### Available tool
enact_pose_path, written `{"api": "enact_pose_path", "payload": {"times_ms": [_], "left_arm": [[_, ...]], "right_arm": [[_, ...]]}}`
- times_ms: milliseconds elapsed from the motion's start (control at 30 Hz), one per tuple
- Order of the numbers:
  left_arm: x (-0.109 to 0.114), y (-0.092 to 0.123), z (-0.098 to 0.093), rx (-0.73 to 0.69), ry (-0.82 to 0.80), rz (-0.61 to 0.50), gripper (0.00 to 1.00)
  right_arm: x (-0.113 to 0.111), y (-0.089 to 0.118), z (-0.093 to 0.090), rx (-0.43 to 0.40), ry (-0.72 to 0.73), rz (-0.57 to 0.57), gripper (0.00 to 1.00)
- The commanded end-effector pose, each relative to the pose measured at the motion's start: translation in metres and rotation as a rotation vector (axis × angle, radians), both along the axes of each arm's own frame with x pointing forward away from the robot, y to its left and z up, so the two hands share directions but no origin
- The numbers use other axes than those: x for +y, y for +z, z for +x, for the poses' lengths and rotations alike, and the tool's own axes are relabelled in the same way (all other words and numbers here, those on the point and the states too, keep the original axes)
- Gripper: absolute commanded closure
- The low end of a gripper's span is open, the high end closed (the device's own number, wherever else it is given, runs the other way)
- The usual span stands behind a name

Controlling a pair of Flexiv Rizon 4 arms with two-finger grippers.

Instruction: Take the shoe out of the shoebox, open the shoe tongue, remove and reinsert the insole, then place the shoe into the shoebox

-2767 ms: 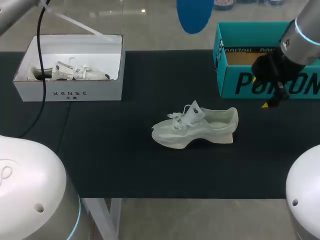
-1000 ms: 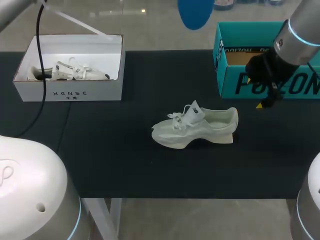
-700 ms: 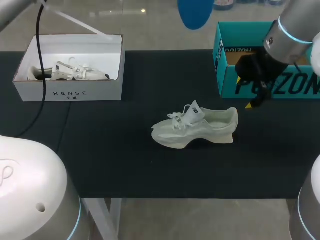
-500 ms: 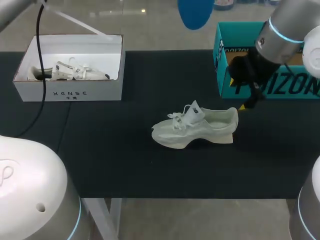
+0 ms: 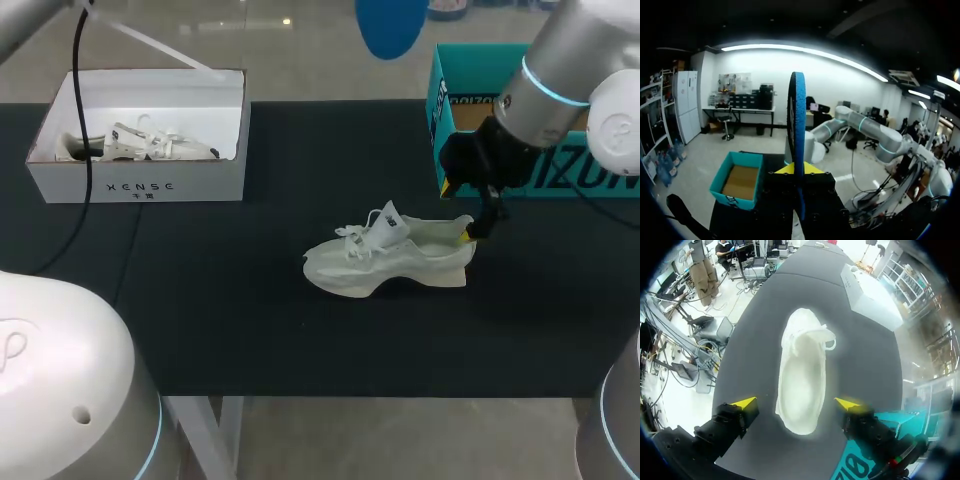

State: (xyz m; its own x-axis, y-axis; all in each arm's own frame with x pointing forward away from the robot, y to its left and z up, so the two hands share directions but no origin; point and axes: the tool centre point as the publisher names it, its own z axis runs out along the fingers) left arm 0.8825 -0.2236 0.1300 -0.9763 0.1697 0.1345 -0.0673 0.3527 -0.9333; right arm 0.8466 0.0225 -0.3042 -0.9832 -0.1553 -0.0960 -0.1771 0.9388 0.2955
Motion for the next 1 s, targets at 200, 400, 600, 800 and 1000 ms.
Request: {"api": "enact_pose_path", "payload": {"times_ms": [200, 400, 600, 800, 1000], "left_arm": [[0.001, -0.001, -0.001, -0.001, 0.002, 0.000, 1.00], [0.001, -0.001, -0.001, -0.001, 0.002, 0.000, 1.00], [0.001, -0.001, -0.001, -0.001, 0.002, 0.000, 1.00], [0.001, -0.001, -0.001, -0.001, 0.002, 0.000, 1.00], [0.001, -0.001, -0.001, -0.001, 0.002, 0.000, 1.00]], "right_arm": [[0.014, -0.003, 0.009, 0.015, 0.003, 0.004, 0.00], [0.018, -0.004, 0.010, 0.019, -0.016, 0.010, 0.00], [0.018, -0.004, 0.010, 0.019, -0.016, 0.010, 0.00], [0.018, -0.004, 0.010, 0.019, -0.016, 0.010, 0.00], [0.018, -0.004, 0.010, 0.019, -0.016, 0.010, 0.00]]}}
